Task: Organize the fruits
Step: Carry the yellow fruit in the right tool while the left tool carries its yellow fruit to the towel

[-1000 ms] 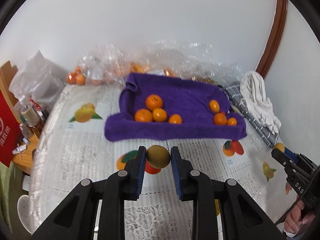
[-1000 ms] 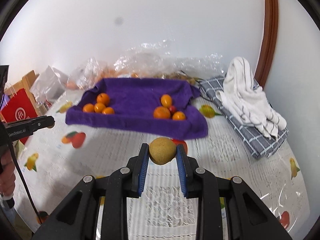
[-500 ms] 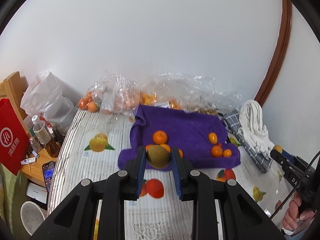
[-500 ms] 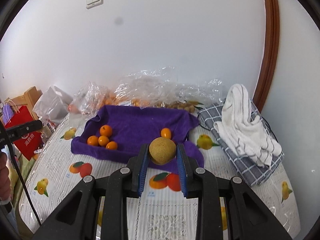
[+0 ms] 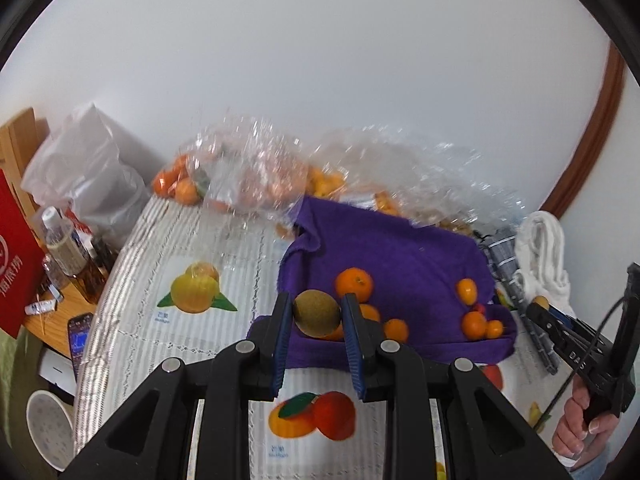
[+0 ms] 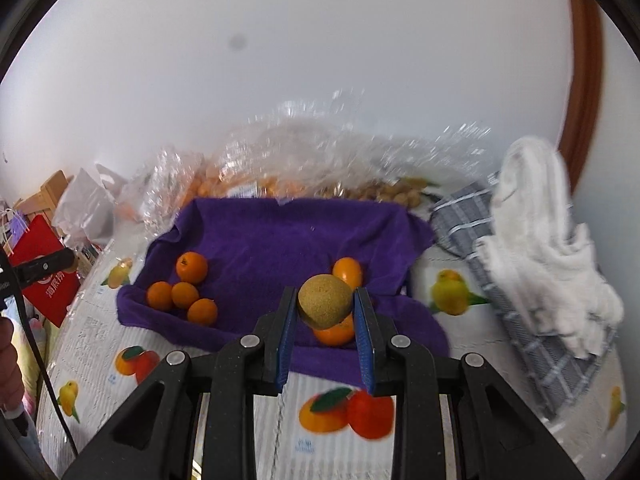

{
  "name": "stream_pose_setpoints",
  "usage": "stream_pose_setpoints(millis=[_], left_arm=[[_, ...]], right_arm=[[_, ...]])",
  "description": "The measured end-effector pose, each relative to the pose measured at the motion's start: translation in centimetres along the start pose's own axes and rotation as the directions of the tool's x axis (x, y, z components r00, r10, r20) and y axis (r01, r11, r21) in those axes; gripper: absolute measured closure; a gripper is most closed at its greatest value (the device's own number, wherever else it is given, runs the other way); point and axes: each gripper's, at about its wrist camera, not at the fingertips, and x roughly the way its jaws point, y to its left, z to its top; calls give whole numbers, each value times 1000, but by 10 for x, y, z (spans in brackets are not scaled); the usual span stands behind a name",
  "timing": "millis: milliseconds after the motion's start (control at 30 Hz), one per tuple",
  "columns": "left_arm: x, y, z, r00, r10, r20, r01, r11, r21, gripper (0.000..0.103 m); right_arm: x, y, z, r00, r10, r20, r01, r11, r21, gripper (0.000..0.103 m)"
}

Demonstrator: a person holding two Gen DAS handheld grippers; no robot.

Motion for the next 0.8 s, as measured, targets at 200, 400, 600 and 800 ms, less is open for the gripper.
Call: stream_pose_setpoints(millis=[200, 400, 600, 800], left_arm=[[43, 8, 4, 998, -13, -57, 12, 1000, -19, 79], [80, -7, 11, 996, -14, -89, 16, 1000, 14, 79], [106, -26, 17, 994, 1, -107, 5, 999, 51, 79], [121, -36, 17, 991, 73, -113, -63, 994, 92, 79]], right_arm=[[64, 9, 7, 997, 3, -78, -6, 999, -36, 76], [104, 16, 6, 992, -2, -130, -8, 997, -76, 76], [120, 16, 2, 988, -22, -152, 7, 995, -101, 76], [124, 14, -1, 988, -16, -153, 0, 995, -104, 76]])
